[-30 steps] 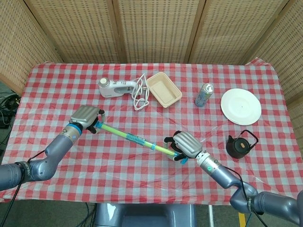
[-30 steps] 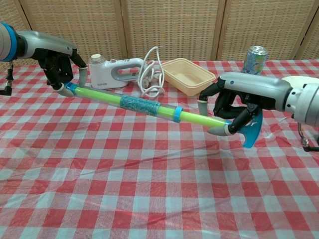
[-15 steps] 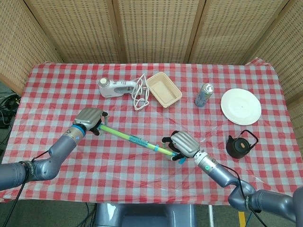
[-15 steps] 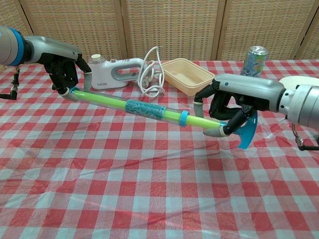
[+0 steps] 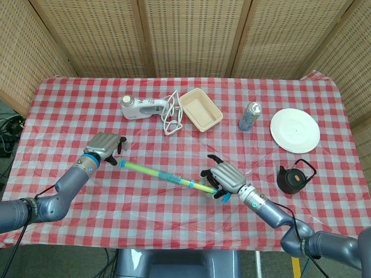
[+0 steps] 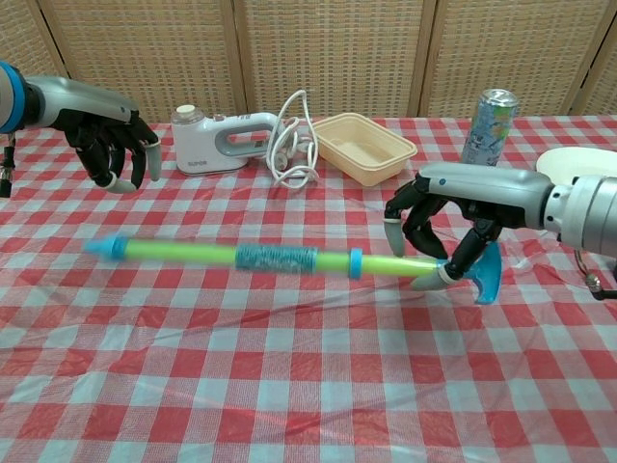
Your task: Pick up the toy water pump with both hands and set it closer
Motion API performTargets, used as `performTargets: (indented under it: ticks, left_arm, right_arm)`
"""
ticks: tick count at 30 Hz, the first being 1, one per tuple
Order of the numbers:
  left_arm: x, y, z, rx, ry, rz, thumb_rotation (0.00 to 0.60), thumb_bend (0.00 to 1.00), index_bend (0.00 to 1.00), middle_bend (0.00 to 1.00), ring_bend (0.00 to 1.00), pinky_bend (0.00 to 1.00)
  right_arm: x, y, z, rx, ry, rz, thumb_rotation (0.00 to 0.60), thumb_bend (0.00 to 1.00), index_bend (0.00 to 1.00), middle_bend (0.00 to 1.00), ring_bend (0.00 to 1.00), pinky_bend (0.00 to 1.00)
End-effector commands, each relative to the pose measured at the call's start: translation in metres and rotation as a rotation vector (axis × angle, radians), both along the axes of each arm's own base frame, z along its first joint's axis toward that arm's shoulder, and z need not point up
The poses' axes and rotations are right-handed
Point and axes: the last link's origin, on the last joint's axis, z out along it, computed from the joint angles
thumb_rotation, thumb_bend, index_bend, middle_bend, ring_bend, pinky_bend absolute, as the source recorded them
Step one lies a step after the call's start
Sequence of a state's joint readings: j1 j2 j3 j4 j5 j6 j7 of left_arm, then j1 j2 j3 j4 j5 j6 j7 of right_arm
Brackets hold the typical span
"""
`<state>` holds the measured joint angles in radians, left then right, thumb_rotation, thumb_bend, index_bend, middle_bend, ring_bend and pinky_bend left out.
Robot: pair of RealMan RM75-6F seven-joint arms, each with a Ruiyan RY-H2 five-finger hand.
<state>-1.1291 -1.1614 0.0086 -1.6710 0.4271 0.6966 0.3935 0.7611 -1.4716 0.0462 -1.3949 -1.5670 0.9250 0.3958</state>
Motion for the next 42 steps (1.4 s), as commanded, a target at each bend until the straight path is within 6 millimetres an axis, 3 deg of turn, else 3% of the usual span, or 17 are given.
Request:
performTargets:
  ticks: [1, 12, 17, 19, 22, 31, 38, 42]
  left_arm:
    - [-0.008, -0.001, 0.001, -0.008, 0.006, 0.023, 0.600, 0.39, 0.31, 0.30, 0.36, 0.32]
    - [-0.027, -0.008, 0.011, 0.006, -0.036, 0.073, 0.600, 0.39, 0.24, 0.21, 0.28, 0.25]
    - [-0.036, -0.014, 0.021, 0.049, -0.077, 0.079, 0.600, 0.37, 0.13, 0.03, 0.10, 0.10]
    - [-0.041, -0.018, 0.025, 0.072, -0.088, 0.072, 0.600, 0.36, 0.10, 0.00, 0.05, 0.06]
    - [-0.046, -0.024, 0.029, 0.100, -0.102, 0.059, 0.600, 0.36, 0.08, 0.00, 0.02, 0.04]
    - [-0.078, -0.069, 0.048, 0.245, -0.128, -0.015, 0.600, 0.29, 0.00, 0.00, 0.00, 0.00]
    - [-0.122, -0.129, 0.051, 0.425, -0.037, -0.068, 0.600, 0.13, 0.00, 0.00, 0.00, 0.00]
    - [-0.142, -0.158, 0.047, 0.491, -0.011, -0.056, 0.600, 0.10, 0.00, 0.00, 0.00, 0.00]
  right_arm:
    - [-0.006, -0.001, -0.001, 0.007, 0.025, -0.020, 0.600, 0.34, 0.48, 0.50, 0.55, 0.01]
    - [-0.014, -0.002, 0.004, -0.032, 0.076, -0.062, 0.600, 0.30, 0.35, 0.28, 0.35, 0.00]
    - [-0.020, -0.001, 0.009, -0.057, 0.092, -0.086, 0.600, 0.28, 0.25, 0.14, 0.19, 0.00]
    - [-0.022, 0.000, 0.012, -0.072, 0.094, -0.094, 0.600, 0.26, 0.19, 0.07, 0.10, 0.00]
    - [-0.025, 0.002, 0.016, -0.094, 0.097, -0.103, 0.600, 0.24, 0.15, 0.02, 0.05, 0.00]
    - [-0.050, 0.025, 0.036, -0.193, 0.143, -0.137, 0.600, 0.20, 0.07, 0.00, 0.00, 0.00]
    - [-0.084, 0.058, 0.055, -0.324, 0.229, -0.140, 0.600, 0.16, 0.01, 0.00, 0.00, 0.00]
    - [-0.101, 0.075, 0.060, -0.393, 0.265, -0.139, 0.600, 0.14, 0.00, 0.00, 0.00, 0.00]
